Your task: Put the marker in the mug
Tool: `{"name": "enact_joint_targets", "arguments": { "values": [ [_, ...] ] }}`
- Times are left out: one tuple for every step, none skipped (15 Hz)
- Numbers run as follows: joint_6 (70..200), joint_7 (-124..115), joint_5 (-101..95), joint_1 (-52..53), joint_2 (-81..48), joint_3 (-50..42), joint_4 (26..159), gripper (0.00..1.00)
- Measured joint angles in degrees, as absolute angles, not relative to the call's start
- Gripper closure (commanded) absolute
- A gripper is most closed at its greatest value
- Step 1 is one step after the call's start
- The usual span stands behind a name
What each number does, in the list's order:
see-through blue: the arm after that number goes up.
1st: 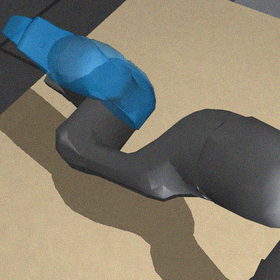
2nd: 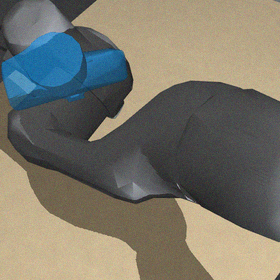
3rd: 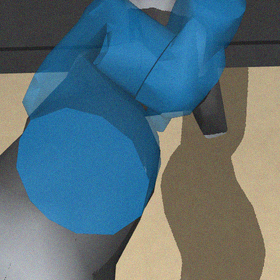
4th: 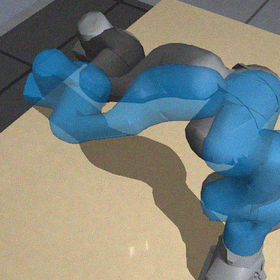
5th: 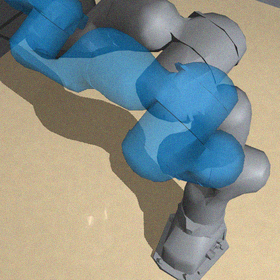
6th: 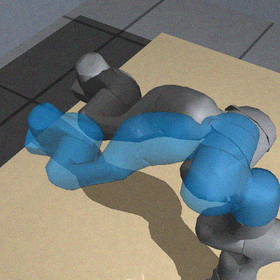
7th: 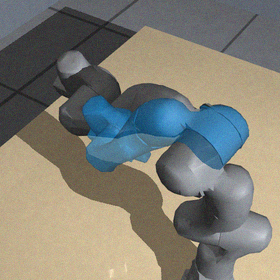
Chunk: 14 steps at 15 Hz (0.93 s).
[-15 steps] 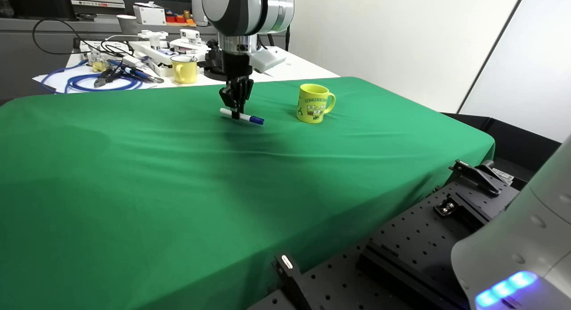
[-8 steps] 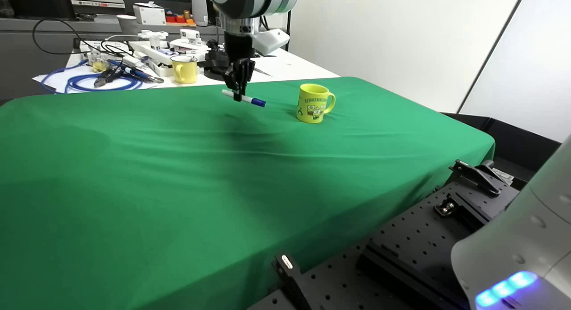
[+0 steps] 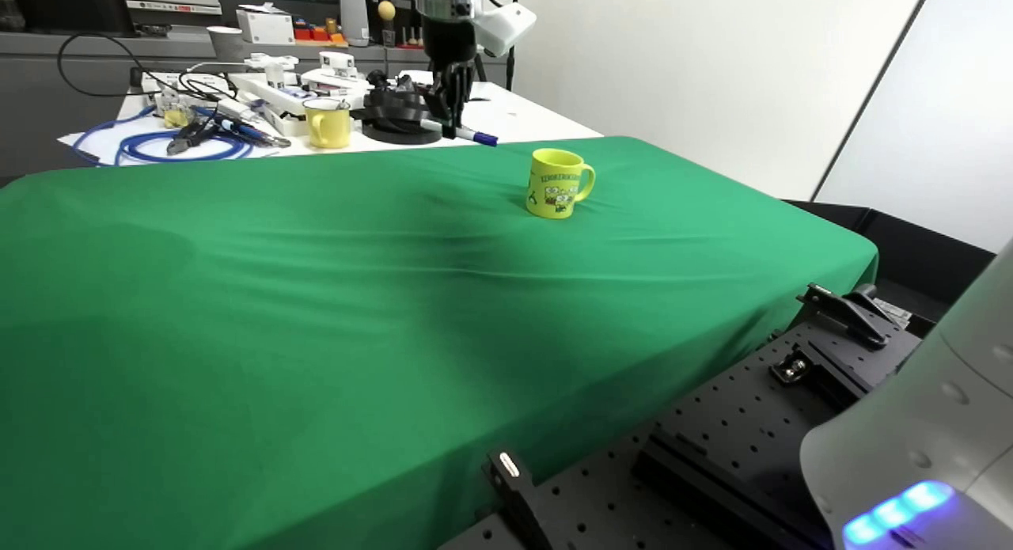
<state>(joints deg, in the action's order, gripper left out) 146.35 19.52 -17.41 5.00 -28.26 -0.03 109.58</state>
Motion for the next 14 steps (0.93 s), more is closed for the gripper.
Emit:
{"name": "enact_joint_targets", "arguments": {
  "values": [
    [145.03,19.52,-18.3,4.99,-27.7,-0.38,109.55,0.96],
    [143.17,19.53,-19.21,4.98,-27.11,-0.64,109.48,0.96],
    [140.62,19.53,-20.27,5.0,-26.51,-0.82,109.33,0.96],
    [137.61,19.5,-21.68,5.12,-25.98,-1.07,109.03,0.96],
    [134.32,19.48,-23.28,5.34,-25.45,-1.39,108.61,0.96],
    [130.94,19.48,-25.03,5.51,-25.01,-1.55,108.08,0.96],
    [127.39,19.48,-26.85,5.72,-24.7,-1.67,107.39,0.96],
    [123.83,19.48,-28.78,5.99,-24.49,-1.76,106.65,0.96],
    [120.35,19.48,-30.79,6.28,-24.4,-1.79,105.83,0.96],
    [117.16,19.5,-32.83,6.6,-24.38,-1.8,105.05,0.96],
    [114.28,19.55,-34.81,6.91,-24.38,-1.78,104.34,0.96],
    [111.92,19.64,-36.5,7.14,-24.38,-1.7,103.77,0.96],
    [109.88,19.89,-37.86,7.24,-24.4,-1.52,103.29,0.96],
    [107.9,20.19,-39.12,7.24,-24.5,-1.28,102.81,0.96]
  ]
}}
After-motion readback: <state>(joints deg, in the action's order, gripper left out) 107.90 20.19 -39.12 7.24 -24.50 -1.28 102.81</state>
